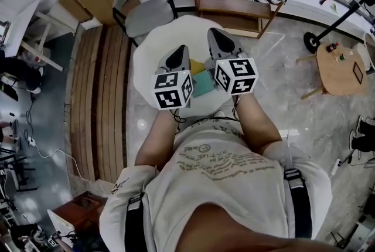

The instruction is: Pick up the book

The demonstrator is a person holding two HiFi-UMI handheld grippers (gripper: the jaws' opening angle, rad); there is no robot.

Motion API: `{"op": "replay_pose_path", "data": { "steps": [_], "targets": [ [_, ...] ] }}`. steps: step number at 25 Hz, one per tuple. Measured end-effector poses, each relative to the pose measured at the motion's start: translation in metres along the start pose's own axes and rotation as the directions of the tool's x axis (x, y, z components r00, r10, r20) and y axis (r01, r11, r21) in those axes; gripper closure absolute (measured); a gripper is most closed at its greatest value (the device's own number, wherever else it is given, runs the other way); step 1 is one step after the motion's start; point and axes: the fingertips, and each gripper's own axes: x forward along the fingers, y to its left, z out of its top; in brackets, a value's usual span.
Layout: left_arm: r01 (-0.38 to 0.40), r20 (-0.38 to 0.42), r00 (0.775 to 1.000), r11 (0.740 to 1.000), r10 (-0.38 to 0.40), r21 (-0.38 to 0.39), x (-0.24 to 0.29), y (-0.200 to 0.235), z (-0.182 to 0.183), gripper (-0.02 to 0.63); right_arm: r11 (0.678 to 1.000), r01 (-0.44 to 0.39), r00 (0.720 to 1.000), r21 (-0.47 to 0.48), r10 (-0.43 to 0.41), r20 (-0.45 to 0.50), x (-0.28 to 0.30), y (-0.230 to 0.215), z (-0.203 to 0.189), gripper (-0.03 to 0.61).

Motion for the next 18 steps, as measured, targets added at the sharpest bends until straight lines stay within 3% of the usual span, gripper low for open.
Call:
{"op": "replay_pose_path", "data": {
  "steps": [8,18],
  "targets": [
    [-0.125,-0.071,0.99,0.99,0.12,-0.066,0.033,0.009,-0.027,0.594,0.996,-0.068,0.99,0.057,0.074,-0.121,0.015,-0.035,-0.042,0.549],
    [-0.147,-0.167,0.977,0.986,0.133,-0.075,0.05,0.031,-0.061,0.594,0.994,-0.027,0.973,0.105,0.051,-0.226,0.032,-0.046,-0.1,0.549]
  ]
}}
